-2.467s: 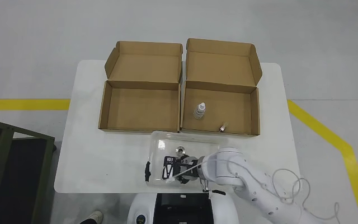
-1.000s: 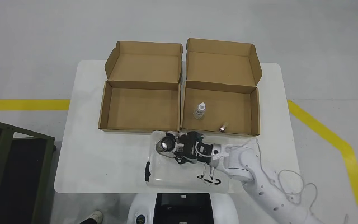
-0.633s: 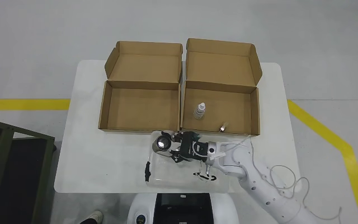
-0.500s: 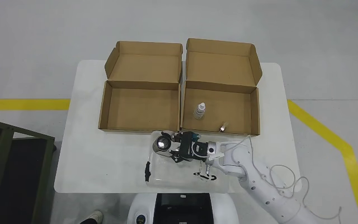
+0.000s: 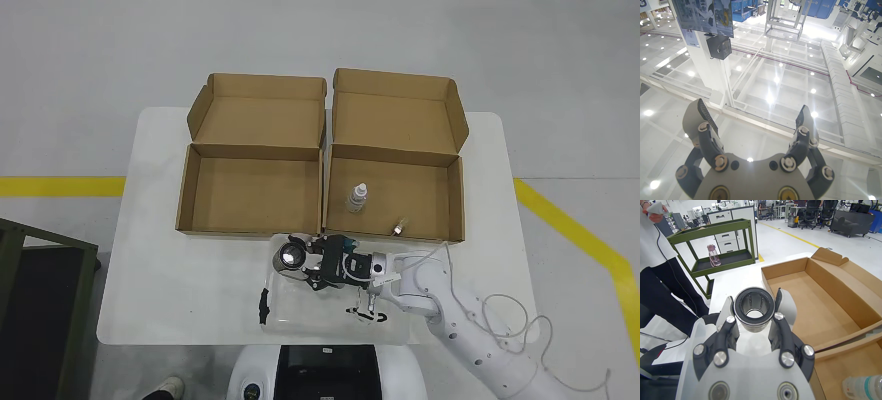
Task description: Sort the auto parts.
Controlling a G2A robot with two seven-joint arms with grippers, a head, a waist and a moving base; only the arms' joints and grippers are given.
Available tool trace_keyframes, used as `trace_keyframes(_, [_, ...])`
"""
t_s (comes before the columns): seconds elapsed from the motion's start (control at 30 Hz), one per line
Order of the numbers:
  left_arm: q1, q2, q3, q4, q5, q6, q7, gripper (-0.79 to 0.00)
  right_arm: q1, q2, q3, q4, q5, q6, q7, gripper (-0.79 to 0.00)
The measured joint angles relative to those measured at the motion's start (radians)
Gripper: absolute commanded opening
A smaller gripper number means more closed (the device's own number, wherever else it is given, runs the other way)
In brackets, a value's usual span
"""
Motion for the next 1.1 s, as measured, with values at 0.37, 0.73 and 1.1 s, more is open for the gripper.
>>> trace_keyframes(0.37, [0.0, 0.0, 0.0, 0.0, 0.0, 0.0, 0.0, 0.0, 0.0, 0.0, 0.0, 0.0, 0.0, 0.0, 0.0, -0.785])
trace_keyframes(0.73, [0.0, 0.0, 0.0, 0.0, 0.0, 0.0, 0.0, 0.0, 0.0, 0.0, 0.0, 0.0, 0.0, 0.0, 0.0, -0.785])
trace_keyframes(1.1, [0.0, 0.0, 0.0, 0.0, 0.0, 0.0, 0.0, 0.0, 0.049, -0.008, -0.005, -0.037, -0.03, -0.024, 0.044, -0.785])
